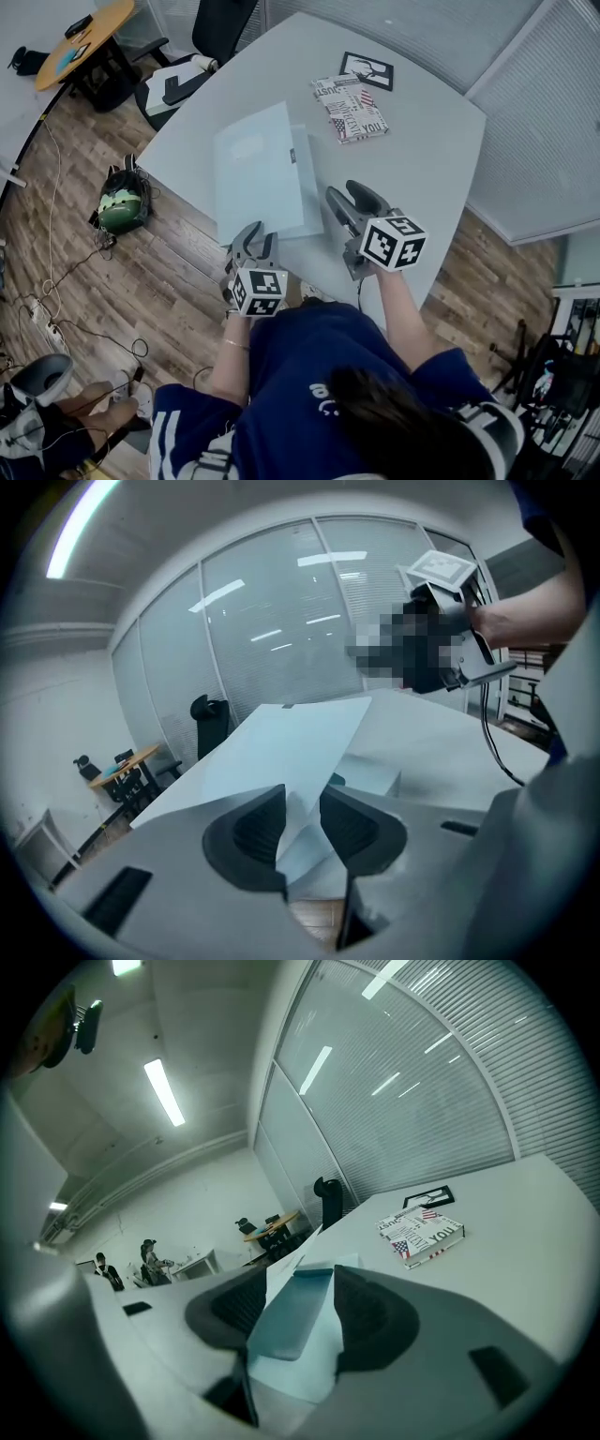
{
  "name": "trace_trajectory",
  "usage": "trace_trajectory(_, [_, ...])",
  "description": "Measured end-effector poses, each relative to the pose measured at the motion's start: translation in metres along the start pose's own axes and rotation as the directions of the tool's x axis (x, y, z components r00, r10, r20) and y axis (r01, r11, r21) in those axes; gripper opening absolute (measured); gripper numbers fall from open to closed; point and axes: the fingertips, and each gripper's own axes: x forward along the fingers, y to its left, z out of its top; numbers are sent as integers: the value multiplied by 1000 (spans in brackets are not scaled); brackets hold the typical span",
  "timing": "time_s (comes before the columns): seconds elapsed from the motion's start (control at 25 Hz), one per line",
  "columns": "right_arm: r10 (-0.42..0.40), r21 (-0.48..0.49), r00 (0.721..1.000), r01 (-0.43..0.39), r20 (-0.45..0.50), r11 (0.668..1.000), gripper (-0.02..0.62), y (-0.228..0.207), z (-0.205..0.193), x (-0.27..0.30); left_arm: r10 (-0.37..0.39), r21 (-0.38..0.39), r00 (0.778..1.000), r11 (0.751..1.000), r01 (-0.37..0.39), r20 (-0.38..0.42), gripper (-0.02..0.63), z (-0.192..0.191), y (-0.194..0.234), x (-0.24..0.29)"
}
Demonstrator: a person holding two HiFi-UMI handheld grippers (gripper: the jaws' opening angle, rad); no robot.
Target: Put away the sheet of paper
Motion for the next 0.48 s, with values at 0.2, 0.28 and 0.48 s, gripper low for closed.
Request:
trace_trajectory(0.2, [-23,18,1000,24,-11,1000,233,-9,-14,-6,-88,98,993,991,95,-72,121,-9,-23,12])
trace_trajectory(0.28, [-30,11,999,30,-35,999,233,-11,-21,-5,-123,77,987,988,131,-98,141,-13,-30,15])
trace_trajectory(0.48, [-21,11,998,22,-59,1000,233,-8,-30,-2,-219,-46,969,975,215,-117,177,-14,-40,18])
